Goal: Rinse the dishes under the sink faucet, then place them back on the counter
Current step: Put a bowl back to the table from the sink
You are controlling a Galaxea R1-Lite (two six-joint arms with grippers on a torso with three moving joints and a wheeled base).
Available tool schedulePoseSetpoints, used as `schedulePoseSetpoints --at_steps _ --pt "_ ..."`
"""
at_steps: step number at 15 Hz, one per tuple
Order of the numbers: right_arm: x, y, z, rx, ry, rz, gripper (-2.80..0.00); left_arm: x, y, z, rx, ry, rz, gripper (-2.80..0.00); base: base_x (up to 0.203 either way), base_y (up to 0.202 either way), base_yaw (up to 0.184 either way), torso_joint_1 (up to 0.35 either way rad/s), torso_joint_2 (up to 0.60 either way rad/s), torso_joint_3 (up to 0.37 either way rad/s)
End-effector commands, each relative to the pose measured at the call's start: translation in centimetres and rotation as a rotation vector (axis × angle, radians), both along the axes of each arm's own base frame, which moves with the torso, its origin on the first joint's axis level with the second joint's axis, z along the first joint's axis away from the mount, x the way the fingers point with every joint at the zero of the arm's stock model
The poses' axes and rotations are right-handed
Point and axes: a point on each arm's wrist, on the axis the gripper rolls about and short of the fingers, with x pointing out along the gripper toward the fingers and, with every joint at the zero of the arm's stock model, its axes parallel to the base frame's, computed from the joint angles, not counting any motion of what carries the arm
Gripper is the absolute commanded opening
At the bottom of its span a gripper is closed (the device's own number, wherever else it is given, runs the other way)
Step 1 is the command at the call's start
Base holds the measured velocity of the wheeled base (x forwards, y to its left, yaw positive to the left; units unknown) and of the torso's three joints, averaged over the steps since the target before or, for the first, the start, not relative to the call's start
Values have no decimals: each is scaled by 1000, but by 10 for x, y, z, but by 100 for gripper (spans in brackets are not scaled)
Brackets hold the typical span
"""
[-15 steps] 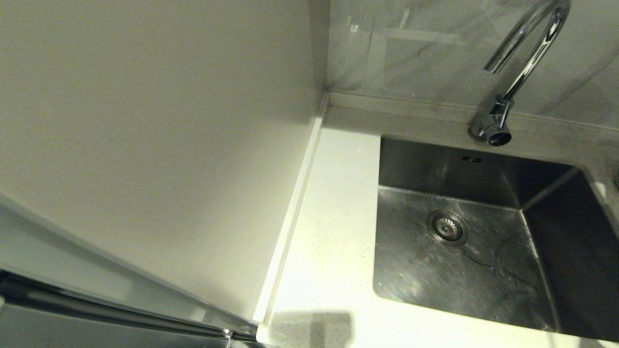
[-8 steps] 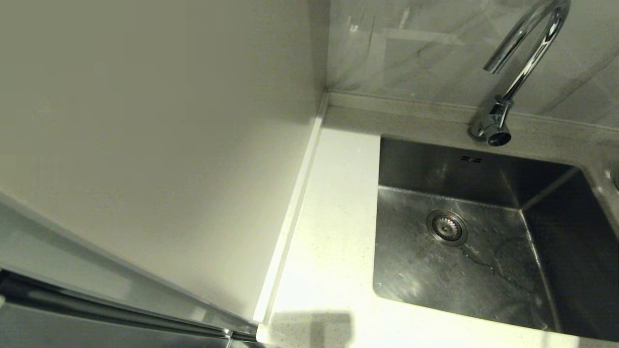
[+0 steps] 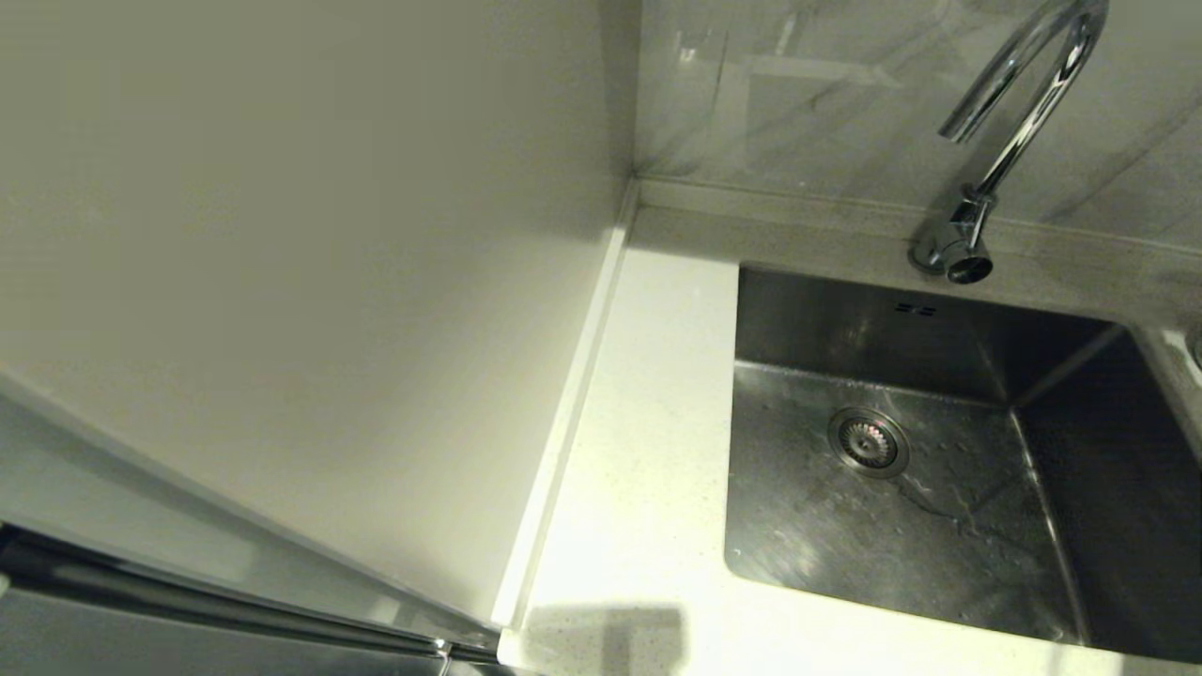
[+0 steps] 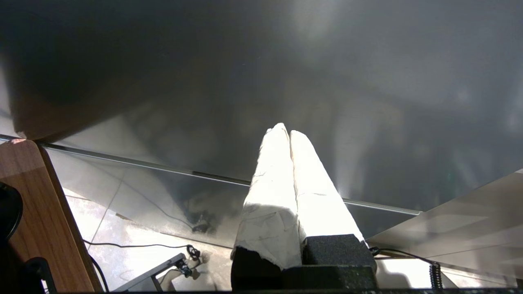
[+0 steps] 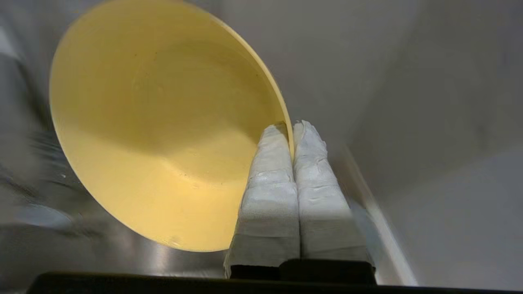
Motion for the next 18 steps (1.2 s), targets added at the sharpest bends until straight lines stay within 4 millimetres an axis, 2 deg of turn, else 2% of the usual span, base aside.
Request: schedulePoseSetpoints --at_steps 1,3,4,5,6,8,13,16,18 --pt "11 -16 9 223 325 -66 -280 0 0 -1 0 3 0 -280 0 0 0 0 0 0" --pt "16 -24 29 287 480 -129 -280 0 0 -1 0 3 0 -280 0 0 0 0 0 0" --pt "20 -32 29 308 564 -172 -280 0 0 -1 0 3 0 -280 0 0 0 0 0 0" --pt "25 -45 19 326 662 -237 -280 0 0 -1 0 3 0 -280 0 0 0 0 0 0" --pt "22 -58 14 332 724 -298 -280 0 0 -1 0 3 0 -280 0 0 0 0 0 0" --pt "4 -74 7 360 843 -356 -280 0 0 -1 0 3 0 -280 0 0 0 0 0 0" --pt "-36 -81 7 524 1113 -356 -280 0 0 -1 0 3 0 -280 0 0 0 0 0 0" --pt "-45 -83 6 479 1164 -316 -280 0 0 -1 0 3 0 -280 0 0 0 0 0 0" --pt "-57 -89 5 393 1212 -213 -280 0 0 -1 0 3 0 -280 0 0 0 0 0 0"
